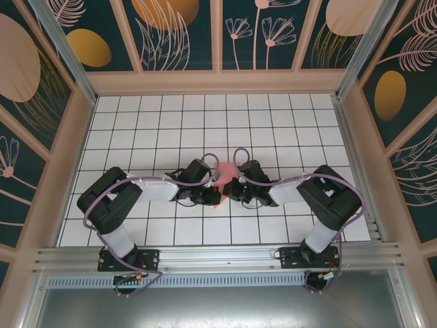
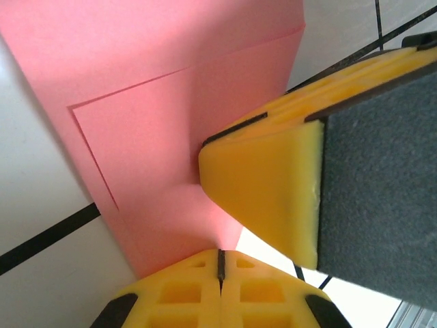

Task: Fold a paper plane with a square sheet of paper (pick it up from the middle)
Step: Third fold the triangle at the center of the table.

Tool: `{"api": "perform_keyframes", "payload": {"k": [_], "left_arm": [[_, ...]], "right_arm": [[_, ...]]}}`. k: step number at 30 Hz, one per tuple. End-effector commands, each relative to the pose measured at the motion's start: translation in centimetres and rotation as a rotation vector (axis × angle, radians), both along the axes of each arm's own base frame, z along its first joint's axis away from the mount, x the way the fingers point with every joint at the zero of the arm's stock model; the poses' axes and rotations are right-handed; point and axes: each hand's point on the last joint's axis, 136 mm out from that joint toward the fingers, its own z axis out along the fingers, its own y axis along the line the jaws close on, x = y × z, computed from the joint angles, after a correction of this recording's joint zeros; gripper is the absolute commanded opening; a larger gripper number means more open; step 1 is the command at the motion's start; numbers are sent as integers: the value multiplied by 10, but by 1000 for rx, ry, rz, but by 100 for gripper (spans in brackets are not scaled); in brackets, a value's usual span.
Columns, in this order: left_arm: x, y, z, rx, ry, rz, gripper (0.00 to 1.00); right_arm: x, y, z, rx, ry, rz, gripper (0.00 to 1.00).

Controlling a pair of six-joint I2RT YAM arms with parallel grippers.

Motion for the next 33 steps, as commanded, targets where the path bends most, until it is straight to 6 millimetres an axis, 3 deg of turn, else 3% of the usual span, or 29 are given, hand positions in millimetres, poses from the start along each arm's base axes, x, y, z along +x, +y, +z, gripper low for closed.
{"api": "perform_keyframes", "payload": {"k": [1,6,7,13,20,22,28,33], "left_arm": [[-15,32,-28,153,41,23,3],[-19,39,-34,175,47,26,3],[-17,37,-26,156,30,28,3],[-15,35,-23,147,22,33,2],[-14,33,-22,140,23,27,3],[-15,33,-23,138,27,26,3],[-13,30,-22,136,27,17,3],[-13,29,-22,139,28,9,3]], "right_arm": [[12,-25,-21,-66,3,-62,4],[31,-42,-17,-58,-16,-102,5],[35,-46,-16,-58,-20,-112,5],[46,-63,-13,-46,-45,-155,6],[54,-49,41,38,-170,-131,8],[50,-42,48,56,-179,-120,8],[26,-16,32,69,-132,-41,8],[20,-27,9,23,-99,-60,7]]}}
